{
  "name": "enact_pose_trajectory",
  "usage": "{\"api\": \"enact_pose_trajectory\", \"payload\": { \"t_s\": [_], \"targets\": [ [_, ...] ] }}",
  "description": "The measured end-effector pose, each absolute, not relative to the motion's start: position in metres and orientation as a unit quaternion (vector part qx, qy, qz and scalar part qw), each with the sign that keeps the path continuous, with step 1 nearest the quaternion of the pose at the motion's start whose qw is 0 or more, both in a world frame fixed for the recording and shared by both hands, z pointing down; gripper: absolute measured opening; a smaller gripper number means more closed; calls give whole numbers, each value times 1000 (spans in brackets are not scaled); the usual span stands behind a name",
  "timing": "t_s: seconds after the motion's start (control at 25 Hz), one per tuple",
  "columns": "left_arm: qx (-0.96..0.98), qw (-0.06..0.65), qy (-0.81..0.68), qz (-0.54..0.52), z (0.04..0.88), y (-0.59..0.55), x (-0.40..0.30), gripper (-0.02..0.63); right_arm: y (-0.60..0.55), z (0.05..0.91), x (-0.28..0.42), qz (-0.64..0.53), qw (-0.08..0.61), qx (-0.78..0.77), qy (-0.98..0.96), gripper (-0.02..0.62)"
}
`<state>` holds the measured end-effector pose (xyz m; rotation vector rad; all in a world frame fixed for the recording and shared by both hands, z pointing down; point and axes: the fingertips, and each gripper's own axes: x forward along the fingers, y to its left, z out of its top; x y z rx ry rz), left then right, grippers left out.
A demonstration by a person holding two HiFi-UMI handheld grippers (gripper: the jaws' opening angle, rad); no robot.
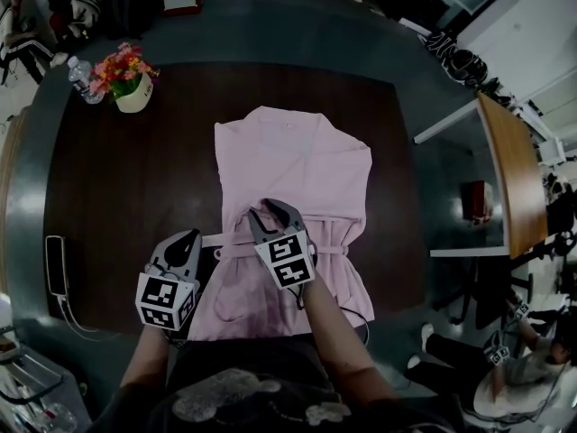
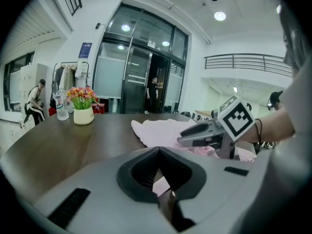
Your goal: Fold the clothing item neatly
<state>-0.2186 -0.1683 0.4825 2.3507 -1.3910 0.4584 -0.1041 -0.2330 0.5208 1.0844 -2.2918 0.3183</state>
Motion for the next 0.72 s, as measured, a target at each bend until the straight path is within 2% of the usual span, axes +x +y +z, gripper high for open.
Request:
{"api": "enact_pose_trajectory", "payload": {
  "t_s": [0.04, 0.16, 0.24, 0.52, 0.72],
  "targets": [
    [835, 184, -493, 162, 481, -170, -216, 11, -233, 509, -100, 124, 259, 411, -865, 163],
    [837, 182, -491, 159, 479, -172, -210, 9, -226, 481, -83, 128, 210, 428, -870, 189],
    [838, 181, -491, 158, 477, -171, -209, 11, -221, 480, -65, 126, 222, 442, -860, 189],
    [834, 186, -493, 162, 481, -163, -212, 9, -200, 545, -13, 205, 335, 458, -798, 189],
    [833, 186, -494, 163, 482, -158, -214, 11, -205, 555, -10, 223, 325, 485, -781, 187]
  ]
}}
